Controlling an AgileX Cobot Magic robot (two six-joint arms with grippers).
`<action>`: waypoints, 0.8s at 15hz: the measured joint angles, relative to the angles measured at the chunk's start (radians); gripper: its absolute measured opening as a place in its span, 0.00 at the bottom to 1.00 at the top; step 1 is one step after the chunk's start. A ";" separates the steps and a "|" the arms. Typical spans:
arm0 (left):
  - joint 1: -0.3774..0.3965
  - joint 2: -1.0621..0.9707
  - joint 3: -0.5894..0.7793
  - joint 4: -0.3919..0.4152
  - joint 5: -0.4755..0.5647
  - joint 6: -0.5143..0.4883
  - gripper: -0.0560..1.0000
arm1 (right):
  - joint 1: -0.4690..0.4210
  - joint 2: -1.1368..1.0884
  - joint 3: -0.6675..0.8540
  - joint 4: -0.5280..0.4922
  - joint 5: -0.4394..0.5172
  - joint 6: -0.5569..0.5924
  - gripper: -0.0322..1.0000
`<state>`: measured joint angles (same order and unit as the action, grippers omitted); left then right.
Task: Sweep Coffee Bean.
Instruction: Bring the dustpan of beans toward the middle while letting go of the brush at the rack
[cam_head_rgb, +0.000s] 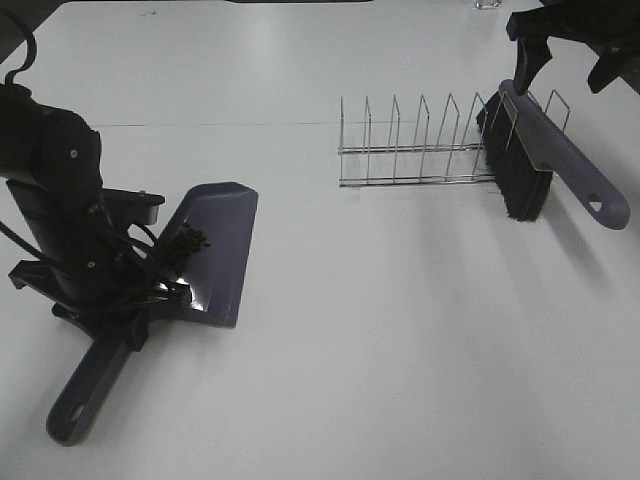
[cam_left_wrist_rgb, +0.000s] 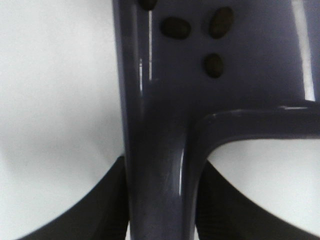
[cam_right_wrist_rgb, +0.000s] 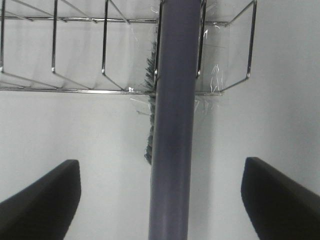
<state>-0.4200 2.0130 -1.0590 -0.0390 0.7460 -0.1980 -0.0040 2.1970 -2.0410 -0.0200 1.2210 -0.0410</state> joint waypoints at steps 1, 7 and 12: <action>0.000 0.012 -0.025 -0.002 0.019 0.000 0.36 | 0.000 -0.042 0.034 0.010 0.000 0.010 0.78; 0.000 0.141 -0.267 -0.015 0.113 0.000 0.36 | 0.000 -0.221 0.290 0.044 0.001 0.023 0.78; 0.000 0.174 -0.322 -0.027 0.131 0.000 0.36 | 0.000 -0.343 0.429 0.112 0.002 0.024 0.78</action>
<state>-0.4200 2.1870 -1.3810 -0.0660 0.8770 -0.1980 -0.0040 1.8540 -1.6120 0.0920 1.2230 -0.0170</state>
